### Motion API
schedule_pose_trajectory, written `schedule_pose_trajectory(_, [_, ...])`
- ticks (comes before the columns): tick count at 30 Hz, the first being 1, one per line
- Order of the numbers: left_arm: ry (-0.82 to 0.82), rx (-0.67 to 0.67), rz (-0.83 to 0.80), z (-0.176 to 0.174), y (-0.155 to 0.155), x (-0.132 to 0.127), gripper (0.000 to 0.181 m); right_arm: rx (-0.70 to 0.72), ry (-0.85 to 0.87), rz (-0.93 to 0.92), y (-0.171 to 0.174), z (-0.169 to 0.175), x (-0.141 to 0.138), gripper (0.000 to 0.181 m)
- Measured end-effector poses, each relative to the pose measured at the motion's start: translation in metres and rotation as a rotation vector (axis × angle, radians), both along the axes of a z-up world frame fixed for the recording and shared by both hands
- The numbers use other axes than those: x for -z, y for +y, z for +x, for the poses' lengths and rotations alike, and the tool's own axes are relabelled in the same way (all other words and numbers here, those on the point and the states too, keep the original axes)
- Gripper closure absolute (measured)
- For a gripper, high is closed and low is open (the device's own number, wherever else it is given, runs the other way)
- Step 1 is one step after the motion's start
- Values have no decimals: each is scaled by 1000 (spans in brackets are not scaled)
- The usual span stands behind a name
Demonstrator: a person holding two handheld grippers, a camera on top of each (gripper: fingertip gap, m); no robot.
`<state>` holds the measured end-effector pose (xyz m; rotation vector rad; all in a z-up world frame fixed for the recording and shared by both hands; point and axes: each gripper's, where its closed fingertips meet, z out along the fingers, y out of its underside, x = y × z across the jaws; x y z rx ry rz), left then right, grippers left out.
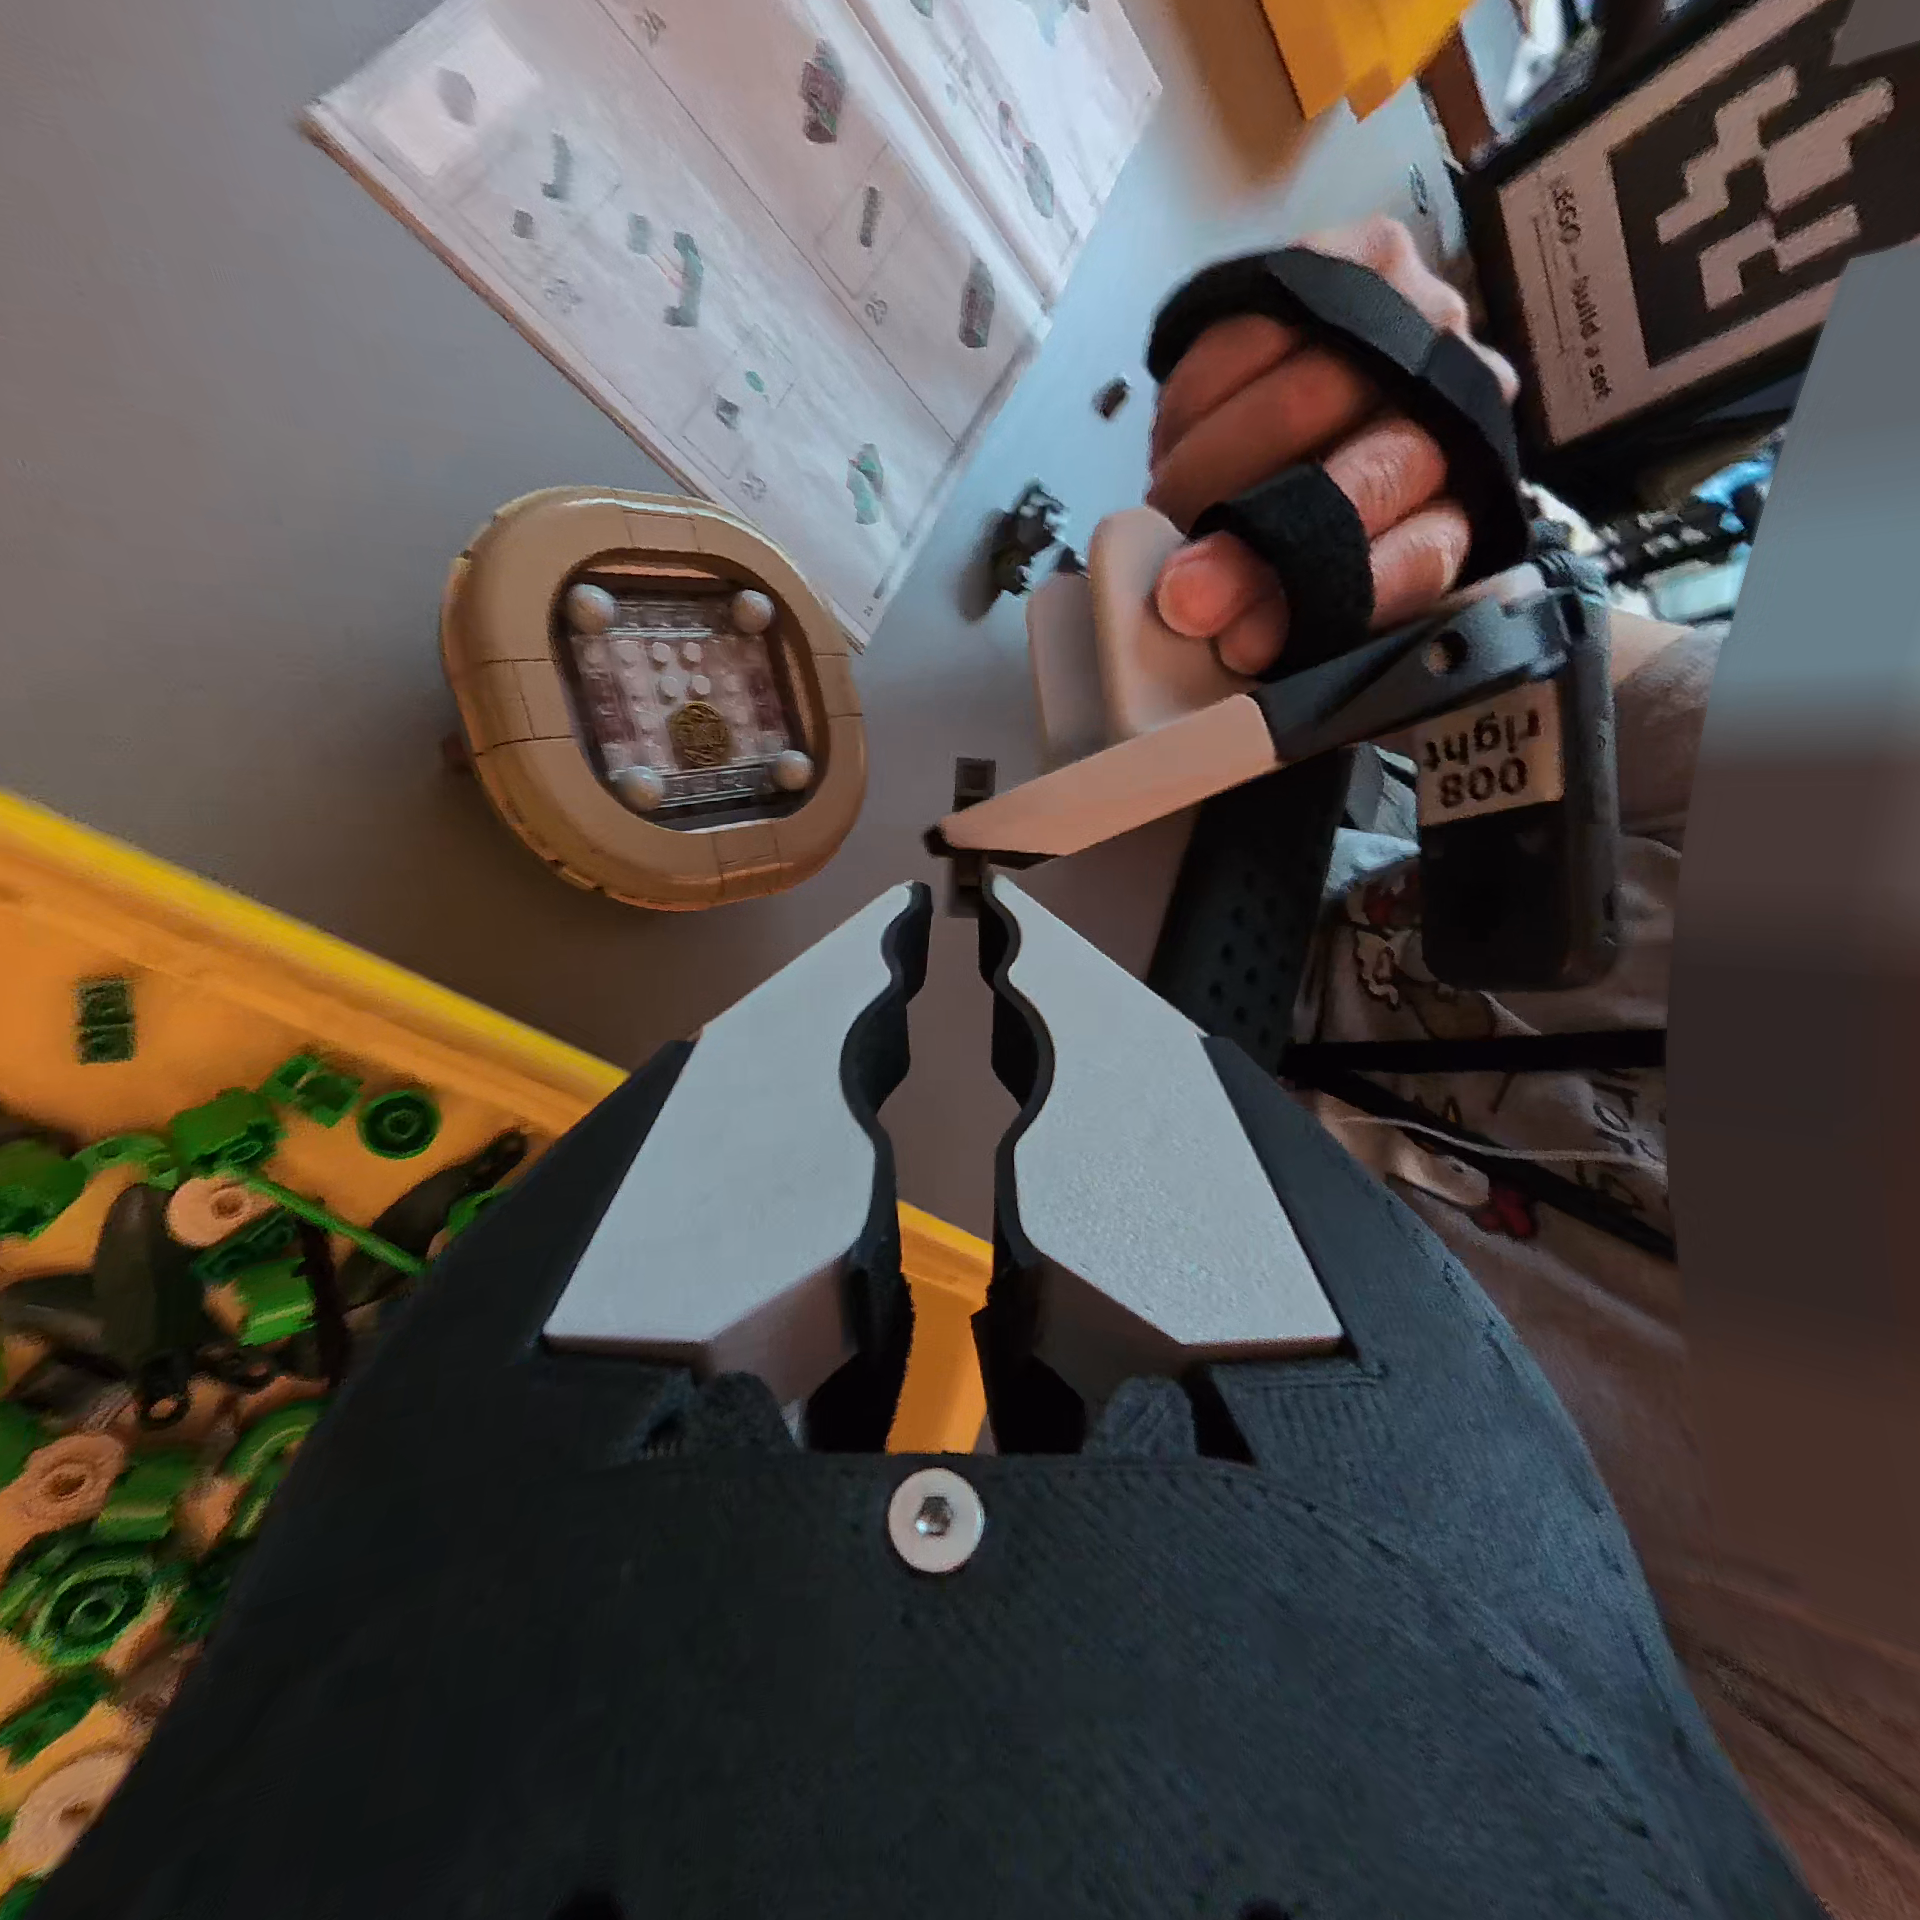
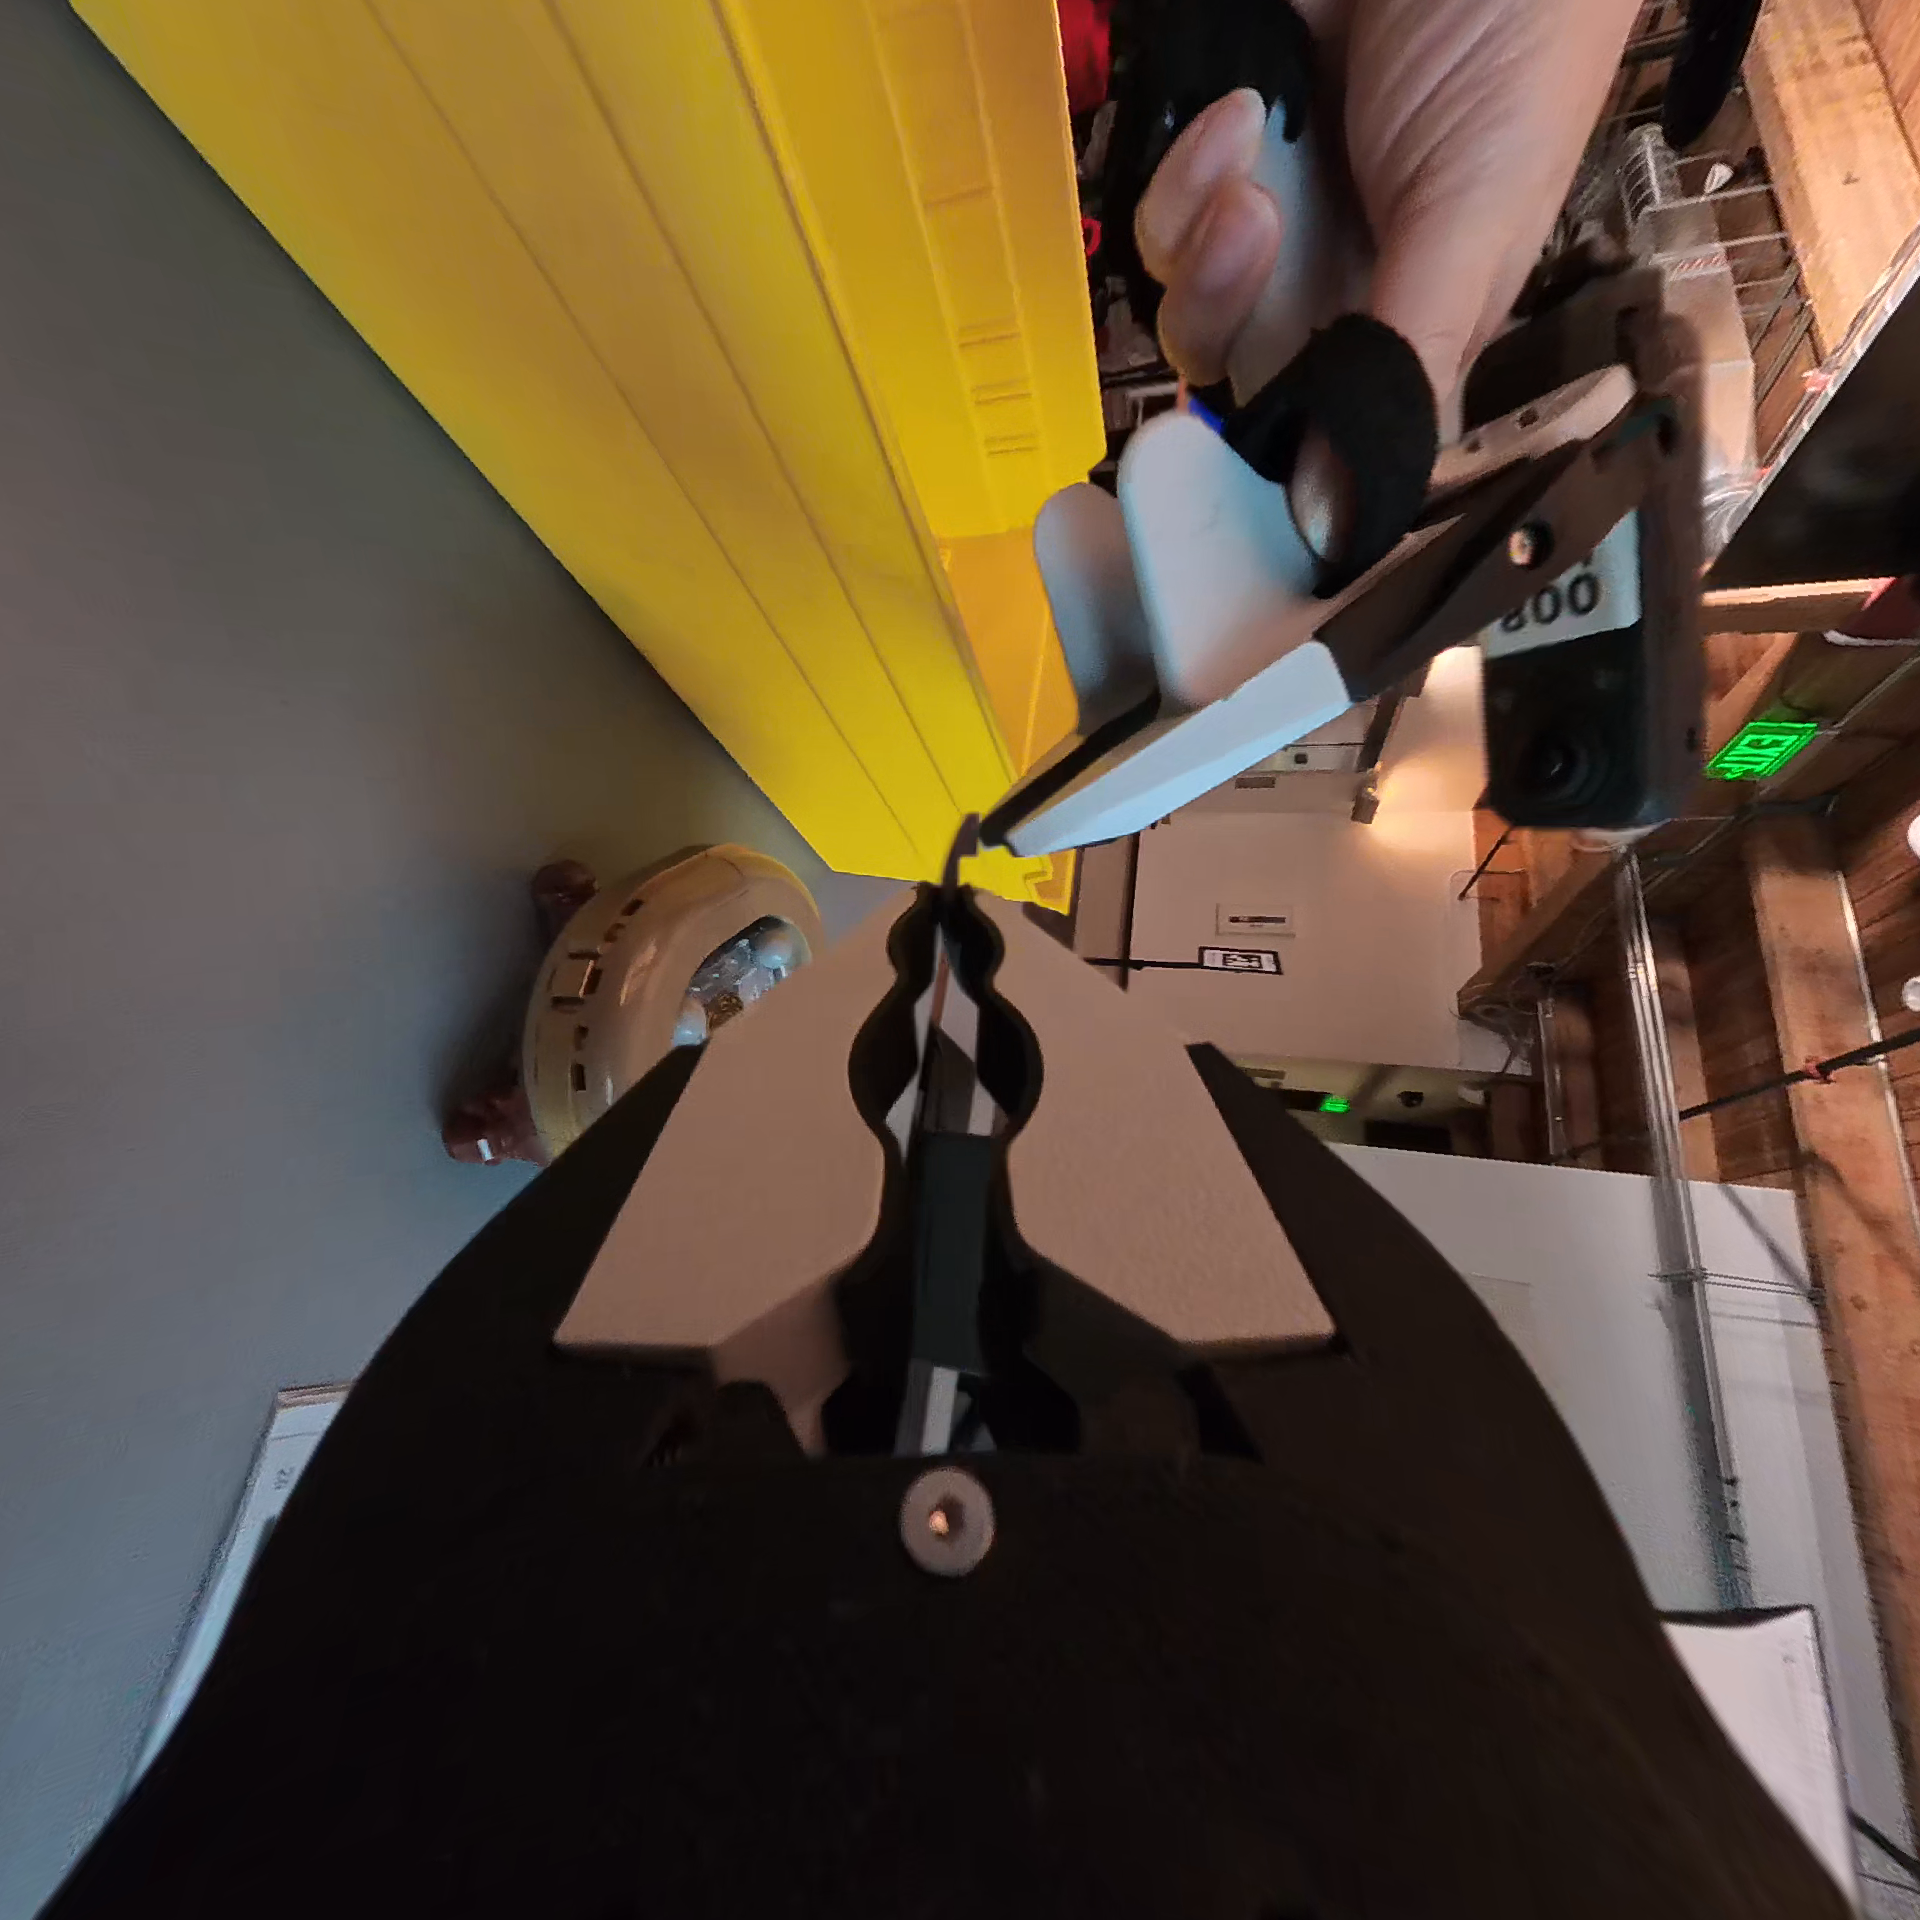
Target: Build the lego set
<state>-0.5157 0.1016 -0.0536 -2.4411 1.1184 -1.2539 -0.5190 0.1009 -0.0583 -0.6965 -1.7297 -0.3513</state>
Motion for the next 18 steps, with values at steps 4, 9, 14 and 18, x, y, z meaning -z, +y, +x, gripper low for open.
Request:
schedule_pose_trajectory(4, [-47, -182, 159, -10, 33, -26, 168, 59, 73, -142, 24, 21, 0, 180])
schedule_pose_trajectory(9, [-202, -302, 461, -17, 44, -94, 168, 237, 300, -524, 59, 105, -60, 180])
schedule_pose_trajectory(14, [-322, -281, 734, -2, 11, -144, 171, 437, 522, -1280, 33, 216, -87, 181])
schedule_pose_trajectory(18, [-430, -191, 785, 31, -27, -152, 168, 545, 404, -1614, -9, 291, -44, 181])
